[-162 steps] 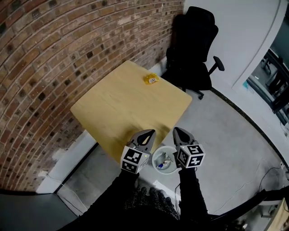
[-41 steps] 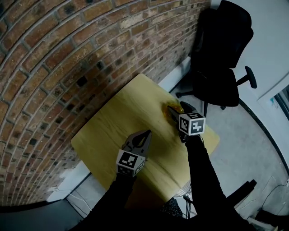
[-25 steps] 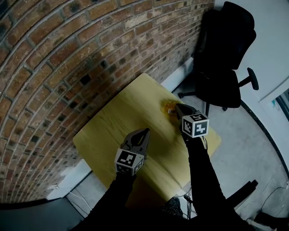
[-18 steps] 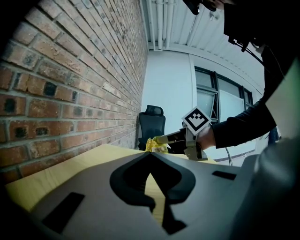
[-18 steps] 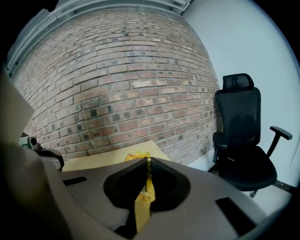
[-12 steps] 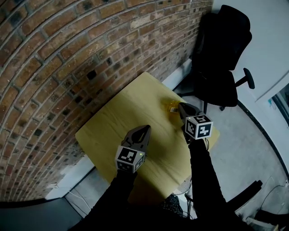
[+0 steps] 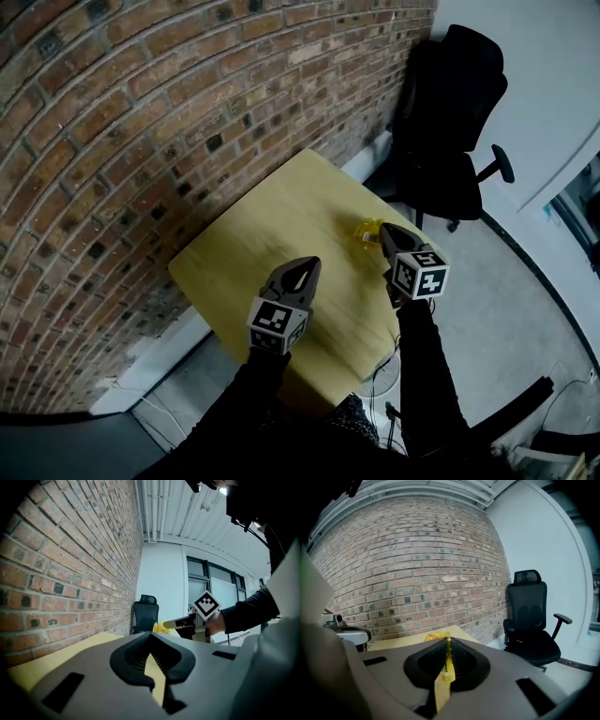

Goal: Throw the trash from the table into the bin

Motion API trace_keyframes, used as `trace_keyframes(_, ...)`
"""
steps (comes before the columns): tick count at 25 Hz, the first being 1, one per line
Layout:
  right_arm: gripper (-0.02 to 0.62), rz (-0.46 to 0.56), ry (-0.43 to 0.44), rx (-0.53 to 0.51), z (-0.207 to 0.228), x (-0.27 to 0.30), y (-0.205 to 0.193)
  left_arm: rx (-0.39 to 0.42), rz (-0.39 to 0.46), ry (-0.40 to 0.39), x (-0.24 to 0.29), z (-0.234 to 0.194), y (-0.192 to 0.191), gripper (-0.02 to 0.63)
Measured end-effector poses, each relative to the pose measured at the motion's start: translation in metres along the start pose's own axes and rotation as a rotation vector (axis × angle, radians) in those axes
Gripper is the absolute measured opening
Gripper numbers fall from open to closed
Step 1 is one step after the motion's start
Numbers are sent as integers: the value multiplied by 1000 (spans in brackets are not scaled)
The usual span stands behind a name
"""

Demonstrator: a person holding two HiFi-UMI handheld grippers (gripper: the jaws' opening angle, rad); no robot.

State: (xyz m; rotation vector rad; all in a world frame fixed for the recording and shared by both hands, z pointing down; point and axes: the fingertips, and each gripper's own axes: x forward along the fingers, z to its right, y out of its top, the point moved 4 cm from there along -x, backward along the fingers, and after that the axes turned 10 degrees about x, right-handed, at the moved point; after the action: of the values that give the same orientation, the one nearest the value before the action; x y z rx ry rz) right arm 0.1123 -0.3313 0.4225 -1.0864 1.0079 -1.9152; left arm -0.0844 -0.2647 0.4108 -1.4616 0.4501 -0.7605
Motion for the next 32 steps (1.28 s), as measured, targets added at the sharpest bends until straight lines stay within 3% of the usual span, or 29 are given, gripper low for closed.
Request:
trace_keyframes(17,17,84,-93,-30,-67,-113,-15,22,77,-112,-75,51,24,5)
trace_keyframes(32,17,142,-205,-1,-33,-202,-26,47,92,-235,-57,122,37,6)
